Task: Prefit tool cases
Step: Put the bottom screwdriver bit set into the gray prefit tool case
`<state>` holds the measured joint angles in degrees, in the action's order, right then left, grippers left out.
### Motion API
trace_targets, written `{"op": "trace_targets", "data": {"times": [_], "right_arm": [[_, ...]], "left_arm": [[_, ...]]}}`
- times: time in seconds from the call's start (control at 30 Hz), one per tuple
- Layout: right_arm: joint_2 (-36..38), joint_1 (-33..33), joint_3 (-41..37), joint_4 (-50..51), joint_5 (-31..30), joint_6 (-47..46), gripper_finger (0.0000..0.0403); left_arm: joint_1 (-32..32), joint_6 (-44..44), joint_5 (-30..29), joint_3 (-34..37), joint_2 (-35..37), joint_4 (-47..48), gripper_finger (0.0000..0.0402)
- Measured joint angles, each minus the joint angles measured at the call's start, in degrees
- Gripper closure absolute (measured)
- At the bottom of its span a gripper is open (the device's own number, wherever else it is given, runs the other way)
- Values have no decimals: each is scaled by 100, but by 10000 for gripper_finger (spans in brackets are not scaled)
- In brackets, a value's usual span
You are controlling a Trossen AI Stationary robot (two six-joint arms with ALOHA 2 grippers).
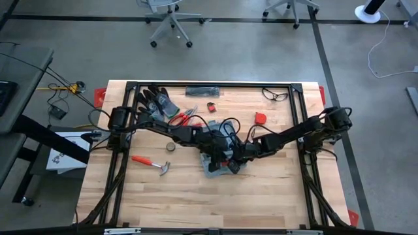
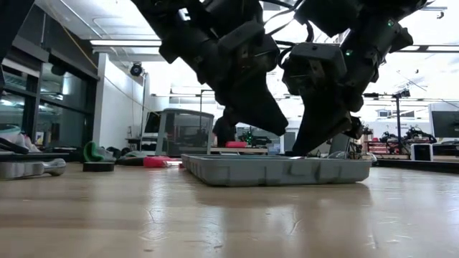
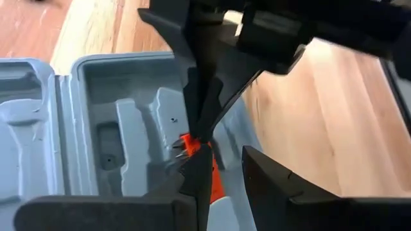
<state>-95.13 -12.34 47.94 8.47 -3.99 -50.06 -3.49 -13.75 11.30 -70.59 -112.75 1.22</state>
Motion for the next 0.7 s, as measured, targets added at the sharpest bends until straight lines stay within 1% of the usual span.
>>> {"op": "trace_targets", "data": {"times": [0.27,0.43,0.5,0.57,0.7], "right_arm": [[0,2,0,29,3,38,403],[-2,2,0,58,3,61,403],[-3,2,0,67,-15,63,403],[-50,7,0,48,-42,64,403],[-289,7,15,-195,54,62,403]], "left_arm": [[-4,345,-51,-2,-63,11,351],[-28,355,-32,0,-259,-7,383],[-46,363,-220,0,-280,17,396],[-66,421,-348,0,-280,16,399],[-42,495,-328,0,-280,75,400]]}}
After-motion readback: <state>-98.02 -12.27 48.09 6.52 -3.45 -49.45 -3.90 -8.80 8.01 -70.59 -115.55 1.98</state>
